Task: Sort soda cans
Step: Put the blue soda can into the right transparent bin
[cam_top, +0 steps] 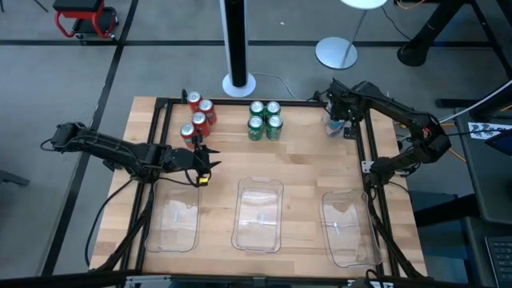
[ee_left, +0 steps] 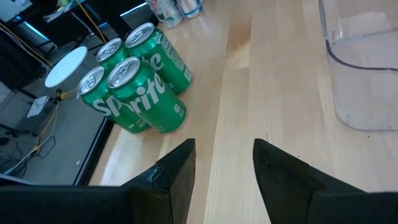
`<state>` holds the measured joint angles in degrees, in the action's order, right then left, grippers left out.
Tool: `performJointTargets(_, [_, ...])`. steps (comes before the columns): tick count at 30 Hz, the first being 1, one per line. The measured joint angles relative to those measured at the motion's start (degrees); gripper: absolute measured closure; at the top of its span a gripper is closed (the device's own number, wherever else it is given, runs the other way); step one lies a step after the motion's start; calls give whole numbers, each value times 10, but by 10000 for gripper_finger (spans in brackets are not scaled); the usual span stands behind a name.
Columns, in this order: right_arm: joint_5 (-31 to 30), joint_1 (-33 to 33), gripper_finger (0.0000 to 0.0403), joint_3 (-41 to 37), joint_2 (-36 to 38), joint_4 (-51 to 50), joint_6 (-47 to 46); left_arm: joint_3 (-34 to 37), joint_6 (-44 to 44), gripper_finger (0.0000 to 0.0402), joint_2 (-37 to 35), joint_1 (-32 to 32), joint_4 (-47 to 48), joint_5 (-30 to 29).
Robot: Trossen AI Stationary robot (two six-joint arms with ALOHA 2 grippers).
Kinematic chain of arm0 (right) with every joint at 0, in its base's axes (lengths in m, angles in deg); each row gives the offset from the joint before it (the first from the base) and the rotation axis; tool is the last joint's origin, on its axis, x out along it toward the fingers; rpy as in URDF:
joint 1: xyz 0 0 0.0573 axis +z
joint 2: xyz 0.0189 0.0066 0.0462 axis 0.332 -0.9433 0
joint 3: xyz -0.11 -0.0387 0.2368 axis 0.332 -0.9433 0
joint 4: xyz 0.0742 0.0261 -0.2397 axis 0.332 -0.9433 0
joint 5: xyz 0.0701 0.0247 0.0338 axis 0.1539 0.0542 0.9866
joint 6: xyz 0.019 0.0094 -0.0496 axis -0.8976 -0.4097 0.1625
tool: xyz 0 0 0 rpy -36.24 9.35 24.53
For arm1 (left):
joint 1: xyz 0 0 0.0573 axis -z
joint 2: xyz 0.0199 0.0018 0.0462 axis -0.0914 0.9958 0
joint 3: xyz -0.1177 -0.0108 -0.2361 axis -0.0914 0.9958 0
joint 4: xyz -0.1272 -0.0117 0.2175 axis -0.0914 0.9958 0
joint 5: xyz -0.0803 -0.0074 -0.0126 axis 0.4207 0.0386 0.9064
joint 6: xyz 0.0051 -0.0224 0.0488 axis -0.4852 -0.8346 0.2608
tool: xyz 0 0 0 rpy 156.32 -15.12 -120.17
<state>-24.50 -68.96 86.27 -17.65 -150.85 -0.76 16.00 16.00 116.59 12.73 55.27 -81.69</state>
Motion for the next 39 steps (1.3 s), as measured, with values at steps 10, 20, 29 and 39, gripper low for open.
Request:
performJointTargets(10, [5, 1, 47, 1, 2, 2, -13, 0, 2, 249, 0, 0, -1, 0])
performJointTargets(20, [-18, 1, 47, 4, 2, 14, -54, 0, 0, 249, 0, 0, -3, 0])
performJointTargets(29, [-41, 1, 47, 4, -2, 40, -65, 0, 3, 249, 0, 0, -3, 0])
performJointTargets(39, [-44, 1, 47, -32, -2, 84, -74, 0, 4, 249, 0, 0, -2, 0])
